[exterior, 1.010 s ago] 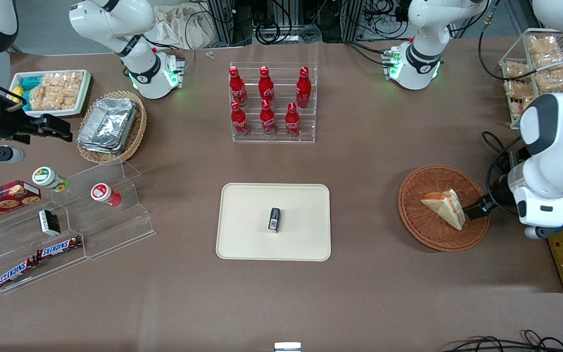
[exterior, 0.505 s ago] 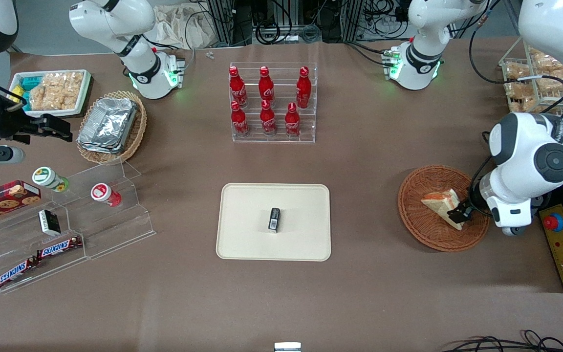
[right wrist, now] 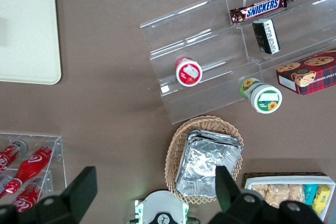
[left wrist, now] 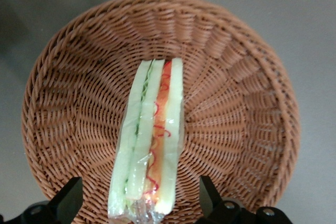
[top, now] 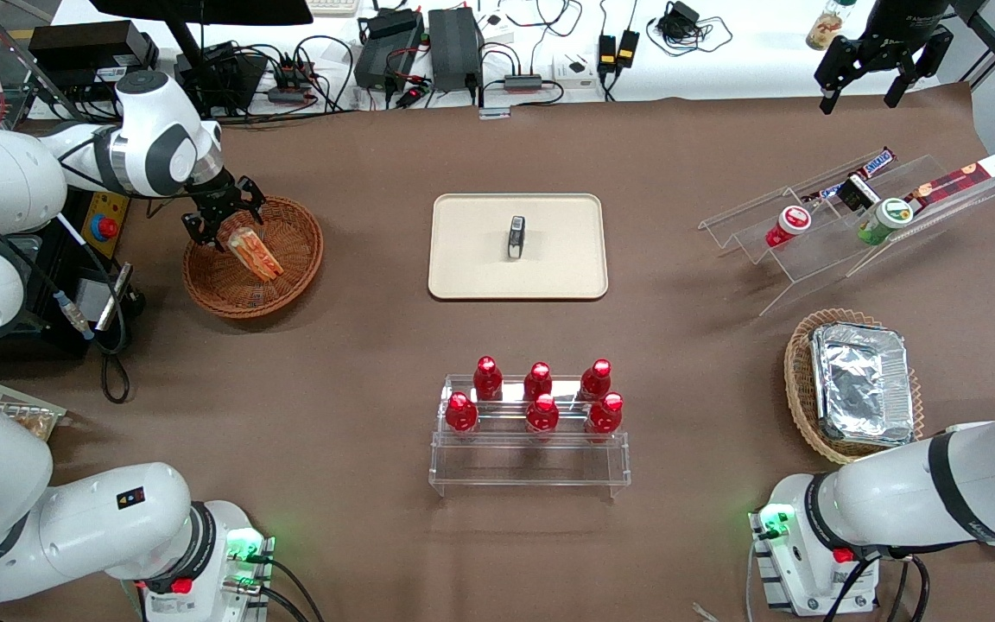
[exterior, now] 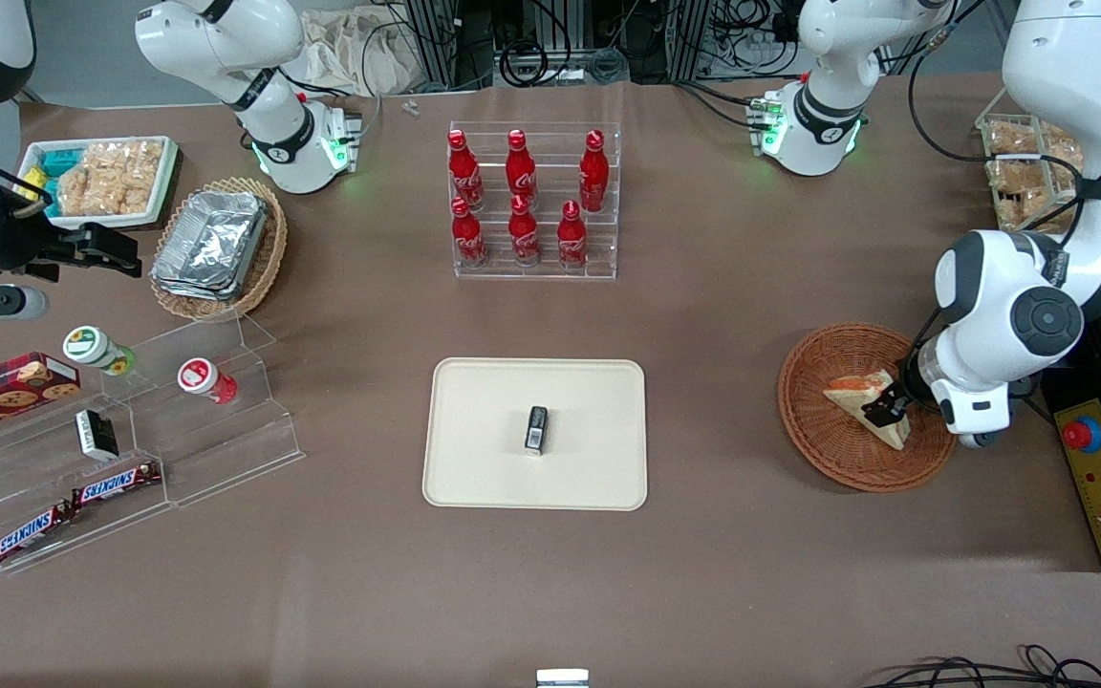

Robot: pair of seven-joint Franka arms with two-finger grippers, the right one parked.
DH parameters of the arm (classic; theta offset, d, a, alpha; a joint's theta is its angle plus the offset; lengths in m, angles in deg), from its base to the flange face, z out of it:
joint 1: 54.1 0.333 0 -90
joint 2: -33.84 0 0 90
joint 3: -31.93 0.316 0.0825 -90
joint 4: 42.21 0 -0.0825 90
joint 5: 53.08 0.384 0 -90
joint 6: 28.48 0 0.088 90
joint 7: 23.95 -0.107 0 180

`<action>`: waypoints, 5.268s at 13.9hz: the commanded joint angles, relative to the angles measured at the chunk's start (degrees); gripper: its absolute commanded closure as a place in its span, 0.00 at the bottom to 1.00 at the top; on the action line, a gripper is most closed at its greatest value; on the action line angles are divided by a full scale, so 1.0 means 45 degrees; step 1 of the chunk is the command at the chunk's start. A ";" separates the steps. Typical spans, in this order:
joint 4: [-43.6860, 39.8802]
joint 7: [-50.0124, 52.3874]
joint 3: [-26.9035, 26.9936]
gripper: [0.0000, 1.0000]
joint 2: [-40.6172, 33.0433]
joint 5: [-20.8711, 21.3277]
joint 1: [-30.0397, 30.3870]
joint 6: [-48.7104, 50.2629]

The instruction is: Place sandwich from basket to tray

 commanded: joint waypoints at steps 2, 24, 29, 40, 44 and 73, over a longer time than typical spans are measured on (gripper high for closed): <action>0.0729 0.0432 -0.0072 0.00 -0.0160 0.0409 0.0126 -0.0446; -0.6626 0.0766 -0.0227 1.00 0.1031 0.1015 -0.1375 0.6286; -1.1038 -0.0564 -0.2080 1.00 0.3115 0.0663 -0.2565 0.8456; -1.1614 -0.0603 -0.2045 1.00 0.7358 0.1382 -0.7253 0.5550; -1.1595 -0.0525 -0.2045 1.00 0.8355 0.2146 -0.7802 0.4771; -0.3880 -0.7955 -0.2318 0.00 -0.3225 -0.0001 0.0082 0.7814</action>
